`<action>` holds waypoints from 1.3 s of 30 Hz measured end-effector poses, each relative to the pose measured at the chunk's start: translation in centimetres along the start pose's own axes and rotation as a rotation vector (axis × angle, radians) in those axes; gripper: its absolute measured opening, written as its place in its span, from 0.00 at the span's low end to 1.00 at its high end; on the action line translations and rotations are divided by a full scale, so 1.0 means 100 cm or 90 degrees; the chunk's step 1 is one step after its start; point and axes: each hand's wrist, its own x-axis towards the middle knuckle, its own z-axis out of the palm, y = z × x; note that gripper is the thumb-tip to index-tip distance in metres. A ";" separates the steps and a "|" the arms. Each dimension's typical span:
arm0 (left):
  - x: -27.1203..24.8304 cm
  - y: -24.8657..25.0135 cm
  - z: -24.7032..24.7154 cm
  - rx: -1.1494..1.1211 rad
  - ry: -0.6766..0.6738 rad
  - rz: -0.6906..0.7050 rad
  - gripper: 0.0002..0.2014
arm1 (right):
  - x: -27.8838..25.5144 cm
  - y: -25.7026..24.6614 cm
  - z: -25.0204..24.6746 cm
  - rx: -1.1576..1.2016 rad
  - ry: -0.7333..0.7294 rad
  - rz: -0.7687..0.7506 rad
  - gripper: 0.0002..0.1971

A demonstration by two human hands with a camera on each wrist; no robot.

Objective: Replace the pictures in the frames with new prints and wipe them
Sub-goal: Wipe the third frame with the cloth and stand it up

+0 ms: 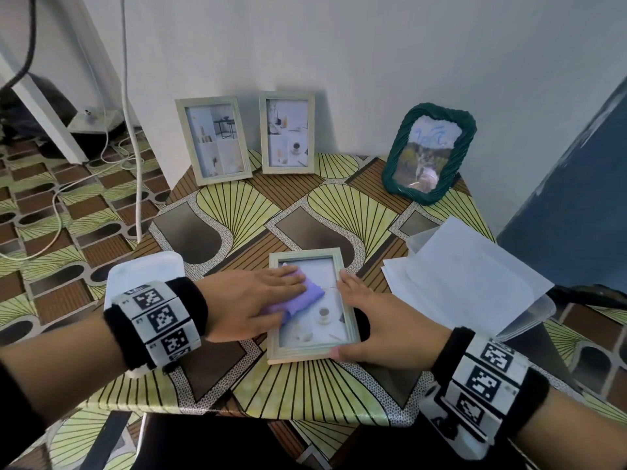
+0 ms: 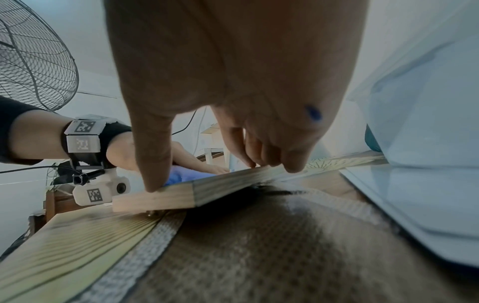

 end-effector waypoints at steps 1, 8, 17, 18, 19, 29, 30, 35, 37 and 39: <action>0.001 -0.002 0.000 0.011 -0.015 0.005 0.35 | 0.000 0.001 0.000 0.002 0.001 0.000 0.55; 0.008 -0.009 -0.004 -0.079 0.165 -0.039 0.19 | 0.003 0.004 -0.001 -0.006 0.005 -0.006 0.55; 0.042 0.003 0.008 0.060 0.054 -0.104 0.24 | 0.013 0.008 -0.005 -0.043 -0.032 0.007 0.61; 0.043 0.004 0.010 0.067 0.051 -0.100 0.26 | 0.013 0.009 -0.005 -0.044 -0.032 0.005 0.62; 0.044 0.004 0.011 0.068 0.052 -0.097 0.27 | 0.013 0.009 -0.006 -0.043 -0.031 0.004 0.62; 0.053 0.025 0.002 -0.050 0.073 0.011 0.24 | 0.012 0.011 -0.010 -0.049 -0.039 -0.012 0.63; 0.049 0.025 -0.001 -0.080 0.079 0.031 0.24 | 0.013 0.011 -0.011 -0.060 -0.042 -0.013 0.63; 0.022 0.036 -0.004 -0.184 -0.007 0.128 0.20 | 0.014 0.009 -0.013 -0.118 -0.055 -0.009 0.65; 0.015 0.039 -0.003 -0.196 -0.035 0.144 0.20 | 0.013 0.008 -0.013 -0.127 -0.055 -0.004 0.65; 0.011 0.037 -0.007 -0.199 -0.053 0.140 0.20 | 0.010 0.006 -0.011 -0.143 -0.049 -0.001 0.65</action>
